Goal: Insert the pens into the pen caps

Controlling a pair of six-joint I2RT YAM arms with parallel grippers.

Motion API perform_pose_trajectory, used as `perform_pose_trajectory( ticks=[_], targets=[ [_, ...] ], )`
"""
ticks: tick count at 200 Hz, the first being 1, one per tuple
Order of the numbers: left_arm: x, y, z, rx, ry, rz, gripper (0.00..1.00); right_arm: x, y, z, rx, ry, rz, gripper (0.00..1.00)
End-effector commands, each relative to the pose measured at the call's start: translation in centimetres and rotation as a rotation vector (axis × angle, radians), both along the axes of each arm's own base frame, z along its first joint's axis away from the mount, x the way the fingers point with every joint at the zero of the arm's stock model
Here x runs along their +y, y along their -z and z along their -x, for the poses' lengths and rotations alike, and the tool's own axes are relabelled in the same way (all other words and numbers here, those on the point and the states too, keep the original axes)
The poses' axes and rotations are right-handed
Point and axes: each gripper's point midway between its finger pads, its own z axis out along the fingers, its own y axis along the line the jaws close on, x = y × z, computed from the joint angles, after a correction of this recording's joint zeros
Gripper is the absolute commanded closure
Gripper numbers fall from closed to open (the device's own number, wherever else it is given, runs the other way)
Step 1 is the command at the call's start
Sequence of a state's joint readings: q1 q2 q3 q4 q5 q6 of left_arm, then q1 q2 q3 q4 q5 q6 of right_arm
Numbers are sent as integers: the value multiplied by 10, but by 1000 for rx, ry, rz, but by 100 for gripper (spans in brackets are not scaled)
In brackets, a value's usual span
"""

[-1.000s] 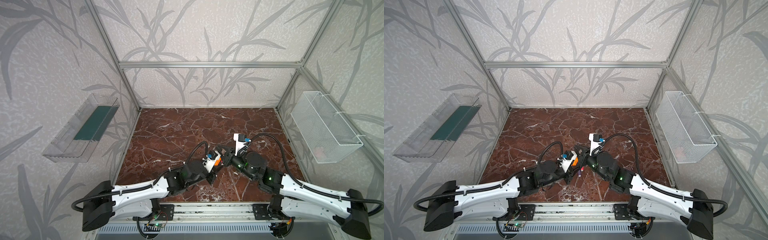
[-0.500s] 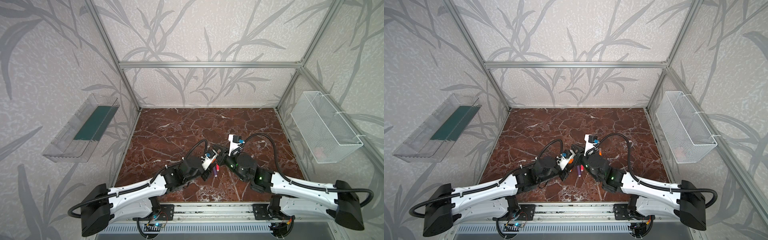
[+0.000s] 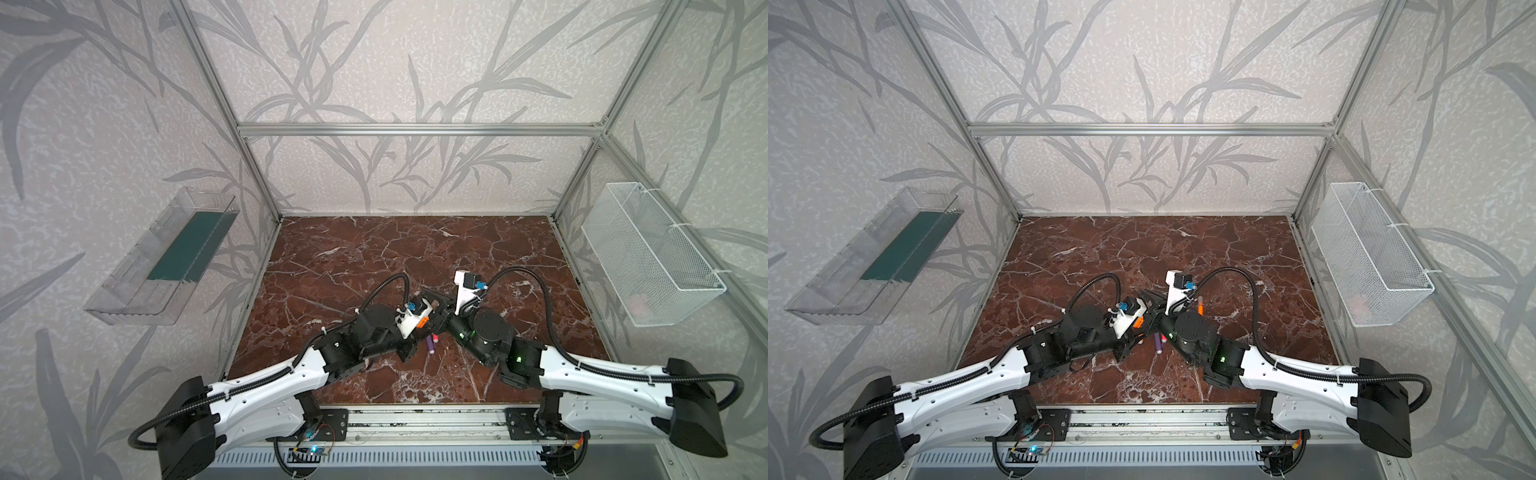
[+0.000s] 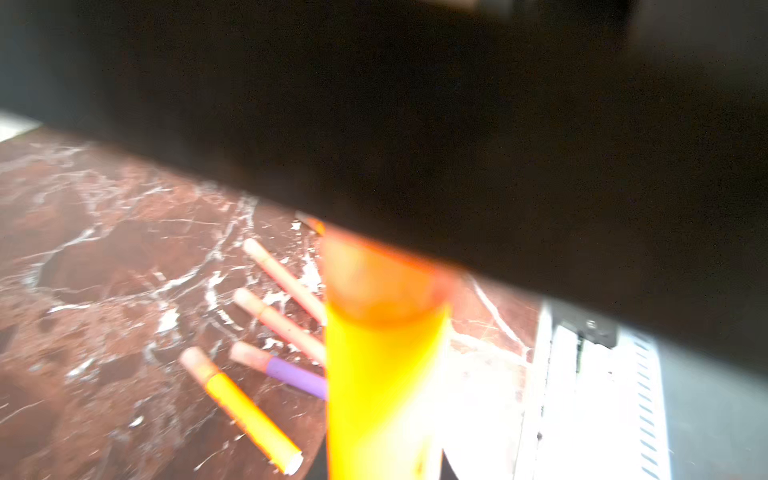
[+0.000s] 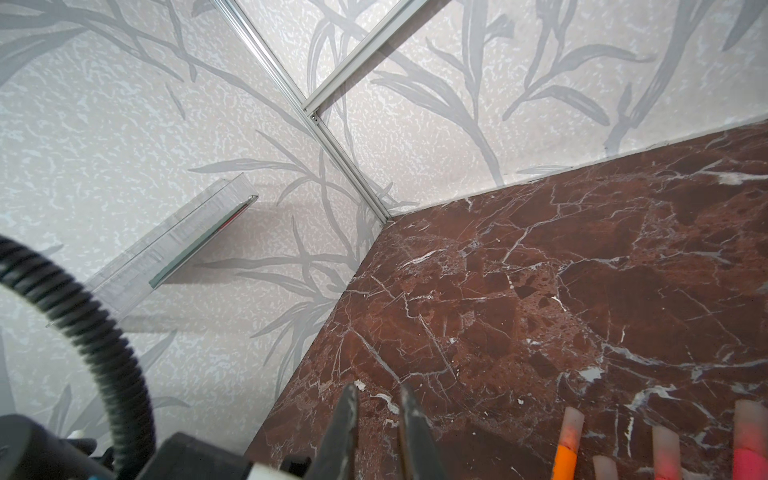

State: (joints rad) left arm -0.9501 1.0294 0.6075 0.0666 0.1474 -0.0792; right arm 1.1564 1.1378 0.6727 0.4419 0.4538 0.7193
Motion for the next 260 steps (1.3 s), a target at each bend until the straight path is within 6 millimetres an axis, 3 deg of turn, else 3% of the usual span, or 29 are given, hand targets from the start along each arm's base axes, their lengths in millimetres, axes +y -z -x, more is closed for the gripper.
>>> perform_pose_trajectory(
  ticks=[1,45,86,117,159,173,220,260],
  targets=[
    [22,-108,-57,-273,-339,242,100,40,97,75,240,-314,239,100],
    [9,-105,-50,-274,-288,214,100,47,86,81,150,-308,255,100],
    [7,-110,-30,-152,-145,311,100,23,75,78,31,-275,207,100],
    [7,-113,-23,-104,-88,345,100,23,68,85,-11,-324,199,100],
    [13,-115,-29,-108,-113,355,100,22,76,88,9,-340,201,100],
    [20,-115,-37,-129,-175,353,100,20,83,88,91,-324,177,100],
    [44,-118,-55,-188,-340,356,100,46,101,103,219,-318,229,100],
    [45,-113,-54,-181,-341,346,100,43,93,93,186,-256,231,100]
  ],
)
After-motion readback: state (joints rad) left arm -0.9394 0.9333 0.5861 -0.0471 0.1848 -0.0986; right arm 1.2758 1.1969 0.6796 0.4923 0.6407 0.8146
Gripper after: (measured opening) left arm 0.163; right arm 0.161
